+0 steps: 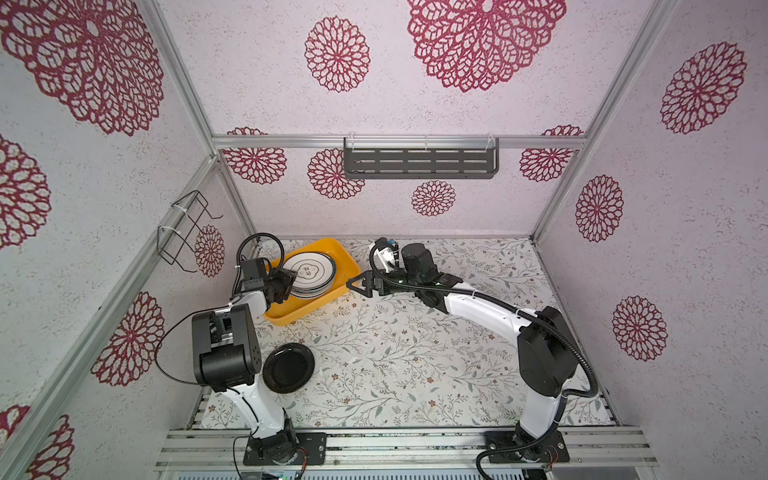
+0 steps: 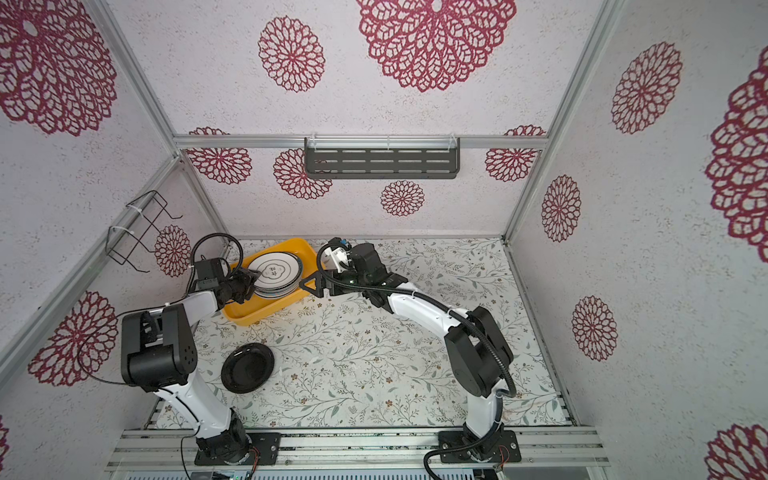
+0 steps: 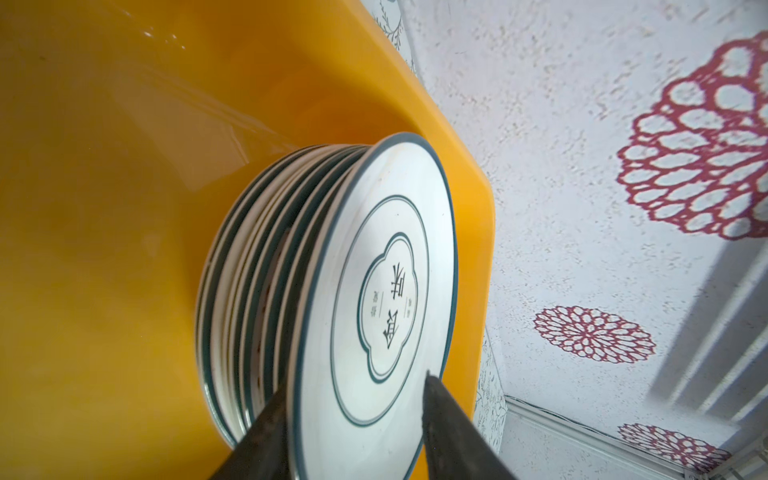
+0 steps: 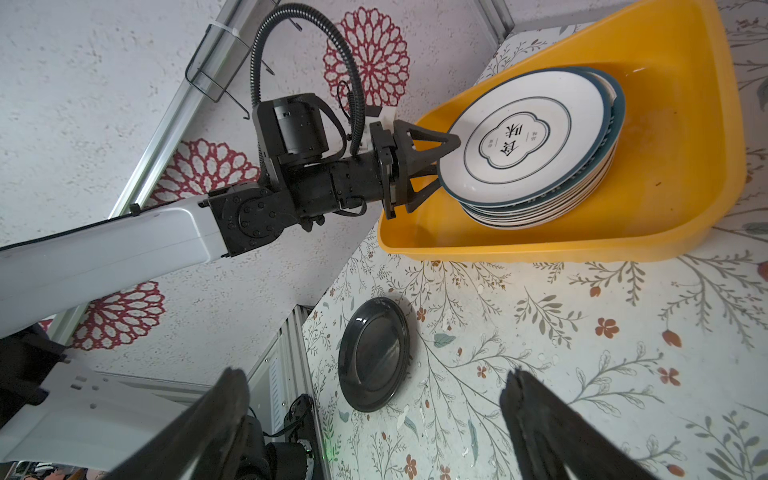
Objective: Place the plates into the plastic bin on the countertop
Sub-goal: 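Lower the white plate onto the stack in the bin with the left gripper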
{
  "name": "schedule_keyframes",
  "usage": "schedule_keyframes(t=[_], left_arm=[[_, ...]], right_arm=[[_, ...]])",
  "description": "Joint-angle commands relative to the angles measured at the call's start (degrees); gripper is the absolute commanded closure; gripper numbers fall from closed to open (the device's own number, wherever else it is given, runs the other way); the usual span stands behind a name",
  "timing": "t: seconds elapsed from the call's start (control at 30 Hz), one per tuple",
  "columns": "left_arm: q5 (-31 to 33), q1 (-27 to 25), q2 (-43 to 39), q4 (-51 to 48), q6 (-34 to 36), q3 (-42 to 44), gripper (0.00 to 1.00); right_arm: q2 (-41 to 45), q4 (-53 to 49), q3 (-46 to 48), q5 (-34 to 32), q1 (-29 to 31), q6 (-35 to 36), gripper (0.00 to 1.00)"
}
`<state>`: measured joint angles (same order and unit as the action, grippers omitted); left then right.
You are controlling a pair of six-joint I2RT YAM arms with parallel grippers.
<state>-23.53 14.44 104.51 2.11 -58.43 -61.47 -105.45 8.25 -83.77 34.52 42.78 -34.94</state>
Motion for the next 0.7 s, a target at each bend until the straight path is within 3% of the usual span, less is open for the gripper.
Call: schedule_keyframes(t=[0.0, 0.5, 0.67], left_arm=[[-0.13, -0.46, 0.44, -1.53, 1.30, -1.89, 0.45], [5.85, -2.87, -0.45, -14.16, 9.63, -8.30, 0.33], [7.98, -3.09, -0.37, -19.71, 12.85, -10.27, 0.26]], right_arm=[[0.68, 1.84, 0.13, -0.84, -0.07, 1.09, 0.01], [2.08, 1.68, 1.68, -2.95, -0.07, 1.84, 0.01], [4.15, 1.45, 3.74, -9.99, -0.16, 1.94, 0.01]])
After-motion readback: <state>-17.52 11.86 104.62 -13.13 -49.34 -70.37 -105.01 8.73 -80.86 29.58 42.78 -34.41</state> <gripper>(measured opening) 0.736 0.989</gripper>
